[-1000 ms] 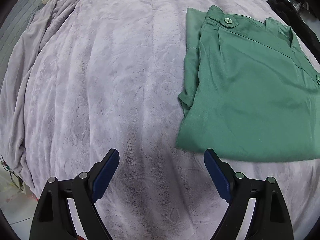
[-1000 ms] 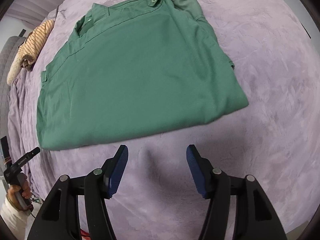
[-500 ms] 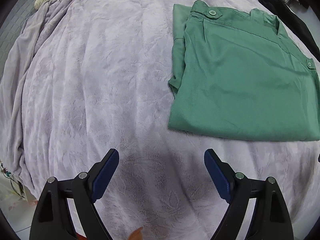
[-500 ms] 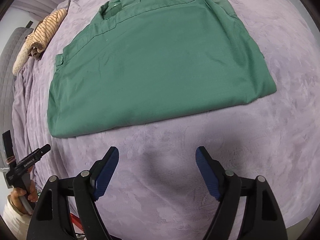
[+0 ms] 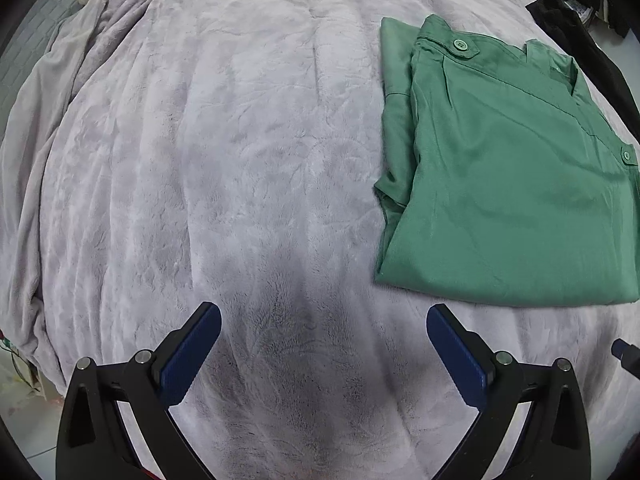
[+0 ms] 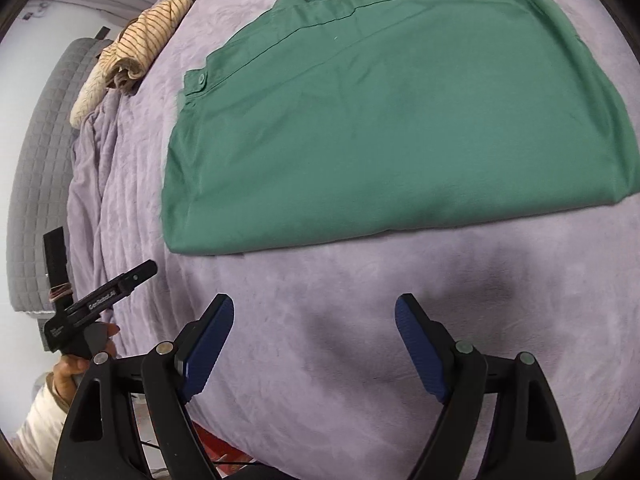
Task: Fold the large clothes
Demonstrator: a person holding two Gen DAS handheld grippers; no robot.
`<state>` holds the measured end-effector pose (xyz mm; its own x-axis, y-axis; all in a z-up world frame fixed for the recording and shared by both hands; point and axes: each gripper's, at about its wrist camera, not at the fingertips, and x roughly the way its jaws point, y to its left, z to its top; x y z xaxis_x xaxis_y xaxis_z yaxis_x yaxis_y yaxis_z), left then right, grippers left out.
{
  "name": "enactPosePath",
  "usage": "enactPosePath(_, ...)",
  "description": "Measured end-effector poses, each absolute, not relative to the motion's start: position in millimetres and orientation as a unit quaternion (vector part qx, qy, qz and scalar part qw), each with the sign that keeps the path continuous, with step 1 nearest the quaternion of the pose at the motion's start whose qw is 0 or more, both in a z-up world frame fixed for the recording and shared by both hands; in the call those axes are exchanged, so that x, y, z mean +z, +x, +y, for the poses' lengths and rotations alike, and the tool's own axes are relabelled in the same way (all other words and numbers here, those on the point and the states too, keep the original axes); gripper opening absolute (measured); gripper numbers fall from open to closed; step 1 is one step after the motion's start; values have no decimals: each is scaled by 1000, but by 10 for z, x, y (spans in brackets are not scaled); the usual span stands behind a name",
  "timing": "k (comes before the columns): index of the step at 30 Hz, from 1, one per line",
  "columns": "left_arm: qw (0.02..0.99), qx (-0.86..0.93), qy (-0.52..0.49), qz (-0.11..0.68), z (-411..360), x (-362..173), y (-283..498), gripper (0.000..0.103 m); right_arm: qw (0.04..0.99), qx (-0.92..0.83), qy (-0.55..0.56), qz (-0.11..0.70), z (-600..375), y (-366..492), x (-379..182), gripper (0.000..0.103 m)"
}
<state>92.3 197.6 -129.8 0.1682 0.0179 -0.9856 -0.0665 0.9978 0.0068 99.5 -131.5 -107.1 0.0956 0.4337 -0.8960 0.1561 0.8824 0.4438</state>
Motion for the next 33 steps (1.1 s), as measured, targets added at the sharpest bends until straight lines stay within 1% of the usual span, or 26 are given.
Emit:
enactPosePath(9,770,15,-10,637,1959,-1305,1008,103,687,107,277,663,-1123,1007,-1177,85)
enactPosePath(12,769,5,-24,639,1999,-1344,1051,103,680,108,294,663,-1086,1042,-1207,85)
enactPosePath(17,777,0,-56,627,2015,-1365,1298,103,650,103,298,692,-977,1075,-1304,85)
enactPosePath(20,782,11,-41,622,1986,-1519,1473,103,646,103,304,693,-951,1080,-1350,85)
enactPosePath(23,766,13,-33,642,2036,-1785,1568,103,644,99,296,698,-926,1090,-1392,85)
enactPosePath(25,761,24,-23,648,2108,-1858,1556,103,643,97,297,699,-937,1088,-1406,85)
enactPosePath(29,754,26,-37,655,2297,-1823,1505,103,639,92,304,700,-961,1088,-1443,85)
enactPosePath(33,762,15,-41,646,2328,-1690,1517,103,629,81,321,704,-986,1105,-1518,85)
